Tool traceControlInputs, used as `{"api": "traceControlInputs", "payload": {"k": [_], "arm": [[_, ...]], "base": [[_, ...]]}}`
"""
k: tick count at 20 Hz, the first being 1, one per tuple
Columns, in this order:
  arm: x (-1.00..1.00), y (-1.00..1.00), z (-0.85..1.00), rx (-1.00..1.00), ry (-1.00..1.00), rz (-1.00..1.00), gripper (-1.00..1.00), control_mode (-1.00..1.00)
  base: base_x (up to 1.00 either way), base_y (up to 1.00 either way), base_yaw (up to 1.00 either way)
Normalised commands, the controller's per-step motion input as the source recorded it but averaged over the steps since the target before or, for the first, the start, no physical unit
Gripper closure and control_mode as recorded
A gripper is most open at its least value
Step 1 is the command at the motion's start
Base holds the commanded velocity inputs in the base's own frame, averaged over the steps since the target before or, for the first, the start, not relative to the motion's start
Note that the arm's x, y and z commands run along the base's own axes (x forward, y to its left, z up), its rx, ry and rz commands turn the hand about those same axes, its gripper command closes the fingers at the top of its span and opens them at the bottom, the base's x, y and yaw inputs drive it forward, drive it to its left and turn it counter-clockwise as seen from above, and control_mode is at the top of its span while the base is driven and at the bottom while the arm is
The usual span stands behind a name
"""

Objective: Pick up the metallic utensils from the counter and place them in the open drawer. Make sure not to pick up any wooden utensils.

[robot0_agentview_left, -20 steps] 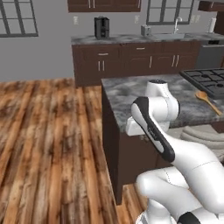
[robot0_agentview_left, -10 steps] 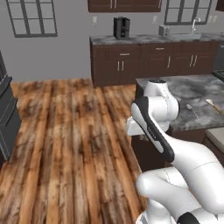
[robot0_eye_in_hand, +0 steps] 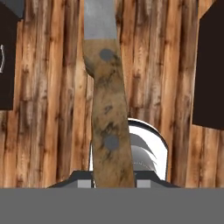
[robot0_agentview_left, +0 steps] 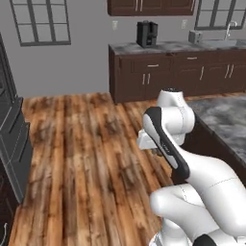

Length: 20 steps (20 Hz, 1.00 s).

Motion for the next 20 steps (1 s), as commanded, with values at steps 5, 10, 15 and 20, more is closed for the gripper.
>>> {"api": "traceControlInputs", "payload": {"k": [5,10,15,20], "arm": [[0.0,0.0,0.0,0.0,0.0,0.0,1.0,1.0],[0.0,0.0,0.0,0.0,0.0,0.0,1.0,1.0],[0.0,0.0,0.0,0.0,0.0,0.0,1.0,1.0],[0.0,0.0,0.0,0.0,0.0,0.0,1.0,1.0]], "base": [[1.0,0.19,-0.2],[1.0,0.08,-0.27],[1.0,0.44,-0.32],[1.0,0.62,-0.35]]}}
